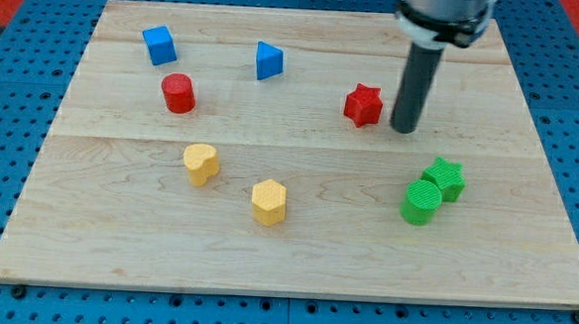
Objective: Pair the red blocks and the yellow blocks
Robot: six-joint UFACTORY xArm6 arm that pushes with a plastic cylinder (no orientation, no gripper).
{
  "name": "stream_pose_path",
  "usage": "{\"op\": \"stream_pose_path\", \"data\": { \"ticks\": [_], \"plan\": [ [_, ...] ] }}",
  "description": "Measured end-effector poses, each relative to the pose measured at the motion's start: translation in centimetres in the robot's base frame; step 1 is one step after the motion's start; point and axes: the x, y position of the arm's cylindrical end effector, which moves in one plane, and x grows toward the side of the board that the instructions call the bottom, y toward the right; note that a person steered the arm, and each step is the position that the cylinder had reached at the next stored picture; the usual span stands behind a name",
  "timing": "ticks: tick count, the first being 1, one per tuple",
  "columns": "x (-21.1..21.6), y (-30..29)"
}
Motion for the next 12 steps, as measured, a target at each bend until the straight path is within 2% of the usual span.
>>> {"op": "stream_pose_path", "data": {
  "ticks": [1,2,3,4,5,6,7,9,10,11,12],
  "plan": [
    [-1.6,-8.6],
    [-1.8,-20.4],
    [-1.9,-13.3],
    [-6.4,-13.7],
    [-6.2,-20.4],
    [-5.5,-24.4],
    [-5.1,-20.6],
    [-2.1,-27.3],
    [-1.1,-20.2],
    [3.4,-12.9],
    [9.8,-11.5]
  ]
}}
